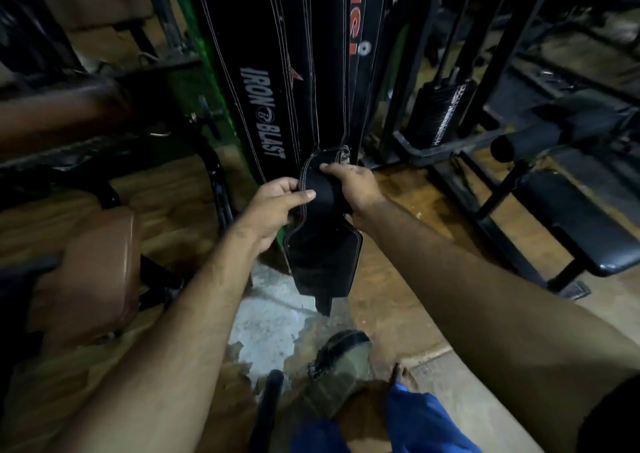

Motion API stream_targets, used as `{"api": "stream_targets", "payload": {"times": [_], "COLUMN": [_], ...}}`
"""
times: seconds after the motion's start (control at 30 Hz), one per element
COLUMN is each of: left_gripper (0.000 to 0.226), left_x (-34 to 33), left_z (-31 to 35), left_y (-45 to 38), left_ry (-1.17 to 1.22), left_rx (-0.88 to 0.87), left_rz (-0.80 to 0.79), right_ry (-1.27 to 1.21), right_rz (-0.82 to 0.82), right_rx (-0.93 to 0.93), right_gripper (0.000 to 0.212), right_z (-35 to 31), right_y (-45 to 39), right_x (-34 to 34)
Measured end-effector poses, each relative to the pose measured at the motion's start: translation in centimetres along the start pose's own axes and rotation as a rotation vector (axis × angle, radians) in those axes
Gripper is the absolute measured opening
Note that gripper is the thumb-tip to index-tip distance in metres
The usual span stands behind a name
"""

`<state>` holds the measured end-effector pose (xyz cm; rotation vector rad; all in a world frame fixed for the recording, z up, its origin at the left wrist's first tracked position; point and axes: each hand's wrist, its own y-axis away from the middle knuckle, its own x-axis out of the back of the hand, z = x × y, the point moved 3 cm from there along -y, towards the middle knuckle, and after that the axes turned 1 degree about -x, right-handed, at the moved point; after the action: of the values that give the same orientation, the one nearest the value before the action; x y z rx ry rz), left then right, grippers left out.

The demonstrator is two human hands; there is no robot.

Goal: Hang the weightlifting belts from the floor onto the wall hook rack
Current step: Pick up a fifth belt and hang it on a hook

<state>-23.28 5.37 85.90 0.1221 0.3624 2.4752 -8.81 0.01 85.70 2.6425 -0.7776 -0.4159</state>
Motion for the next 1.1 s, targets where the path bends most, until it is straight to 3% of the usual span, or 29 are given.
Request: {"api": "stream_targets", "payload": {"times": [0.2, 0.33, 0.4, 0.5, 0.6, 0.67, 0.73, 0.93, 1.1], "left_gripper": [0.007, 0.045, 0.034, 0.01, 0.01, 0.015, 0.016, 0.01, 0.011], "left_x": [0.1, 0.3, 0.5, 0.8, 0.7, 0.7, 0.7, -1.0, -0.7], "left_z": [7.0, 11.1, 12.9, 14.6, 14.7, 14.6, 15.4, 20.2, 23.2], "left_y": [1.2, 2.4, 3.0, 4.0, 4.6, 4.8, 5.0, 6.0, 6.2], "left_ry": [0.114, 0.174, 0.174, 0.126, 0.011, -0.037, -0.042, -0.101, -0.105], "left_rx": [-0.041, -0.03, -0.074, -0.149, -0.188, -0.181, -0.209, -0.431, -0.517], "left_rz": [0.109, 0.087, 0.048, 0.06, 0.073, 0.095, 0.131, 0.16, 0.224], "right_ry": [0.016, 0.176, 0.26, 0.308, 0.242, 0.284, 0.285, 0.12, 0.107], "right_rz": [-0.158, -0.401, -0.457, -0.332, -0.104, -0.129, -0.203, -0.286, -0.362], "right_rx": [0.112, 0.227, 0.286, 0.362, 0.451, 0.533, 0.582, 0.666, 0.7], "right_gripper": [0.018, 0.035, 0.044, 0.047, 0.034, 0.021, 0.024, 0.008, 0.014], "right_z": [-6.4, -9.6, -11.1, -13.0, -14.5, -15.5, -16.5, -21.3, -25.5], "right_y": [3.6, 5.3, 6.1, 5.6, 4.4, 4.7, 5.5, 6.9, 8.0], "right_x": [-1.4, -2.9, -3.4, -3.9, -4.0, -4.3, -4.5, -5.2, -5.7]}}
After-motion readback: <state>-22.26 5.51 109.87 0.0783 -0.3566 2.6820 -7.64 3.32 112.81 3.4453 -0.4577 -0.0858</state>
